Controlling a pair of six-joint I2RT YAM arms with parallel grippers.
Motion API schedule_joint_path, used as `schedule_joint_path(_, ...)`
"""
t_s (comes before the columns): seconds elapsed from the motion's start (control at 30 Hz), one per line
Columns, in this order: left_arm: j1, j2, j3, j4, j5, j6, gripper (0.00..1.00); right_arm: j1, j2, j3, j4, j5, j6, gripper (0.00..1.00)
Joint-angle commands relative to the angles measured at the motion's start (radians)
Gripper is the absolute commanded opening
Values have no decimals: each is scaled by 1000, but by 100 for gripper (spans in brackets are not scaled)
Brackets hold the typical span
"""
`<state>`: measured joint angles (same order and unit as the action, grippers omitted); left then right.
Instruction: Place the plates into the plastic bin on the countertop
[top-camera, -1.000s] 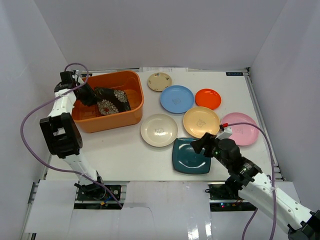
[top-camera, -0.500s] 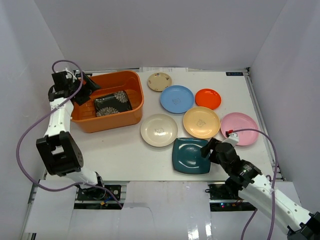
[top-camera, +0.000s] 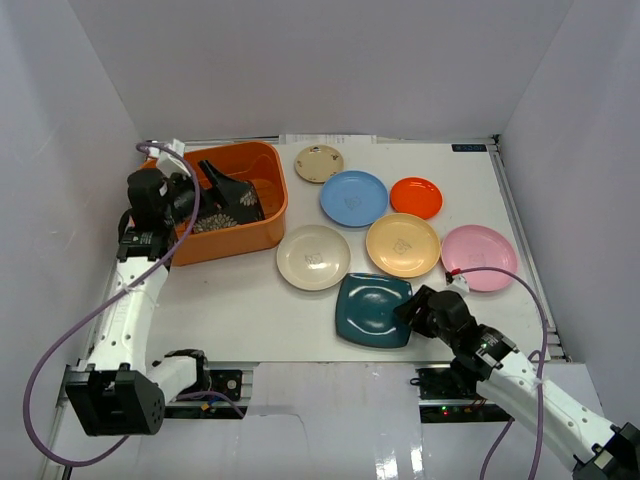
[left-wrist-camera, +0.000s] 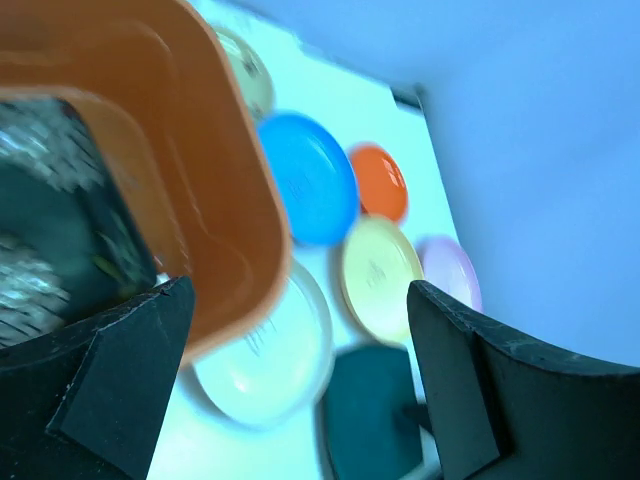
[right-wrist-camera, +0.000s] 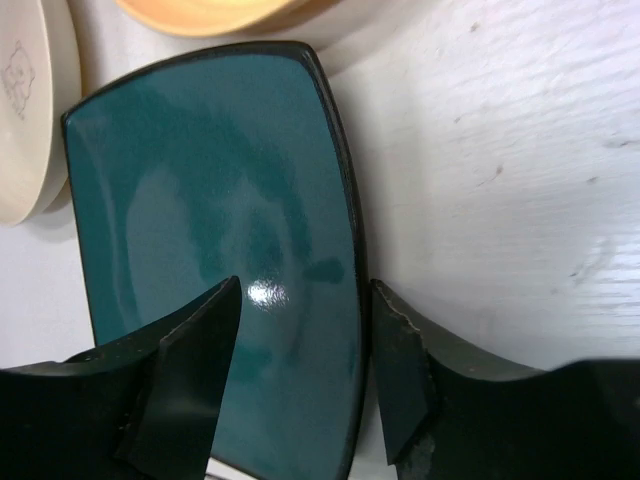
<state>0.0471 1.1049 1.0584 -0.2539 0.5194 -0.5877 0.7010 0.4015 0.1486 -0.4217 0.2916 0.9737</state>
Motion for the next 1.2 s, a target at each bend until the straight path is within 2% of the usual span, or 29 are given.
schedule_joint_path(0.0,-74,-60,-89,1,154,3,98,3,-13,-69,-45,-176,69,57)
schedule_joint_path(0.07,-95,-115,-165,-5,230,3,98,3,-16,-75,-32,-206,91,54)
schedule_joint_path(0.17,-133,-169,-243,-83,294,46,98,3,-12,-96,3,-261,121,41)
schedule_joint_path(0.23,-157,-191,-290,-154,333,74,98,5,-15,-130,29,-282,137,30)
schedule_joint_path(0.27,-161,-213,-319,-169,349,72,98,3,-19,-142,58,-316,158,27)
schedule_joint_path(0.37,-176,-266,-446,-186,401,39,98,3,-64,-210,83,-328,183,9)
schedule_joint_path(0.53,-200,-298,-546,-211,409,19,98,5,-226,-156,-34,-298,166,8)
schedule_joint_path(0.6,-220,-277,-545,-211,409,17,98,5,-262,-63,-90,-267,146,8)
schedule_joint_path(0.9,-370,-183,-466,-190,338,3,96,5,-182,296,-196,-282,-21,8)
schedule_joint_path(1.17,-521,-97,-488,-52,228,-81,95,3,-124,457,-178,-315,-70,8)
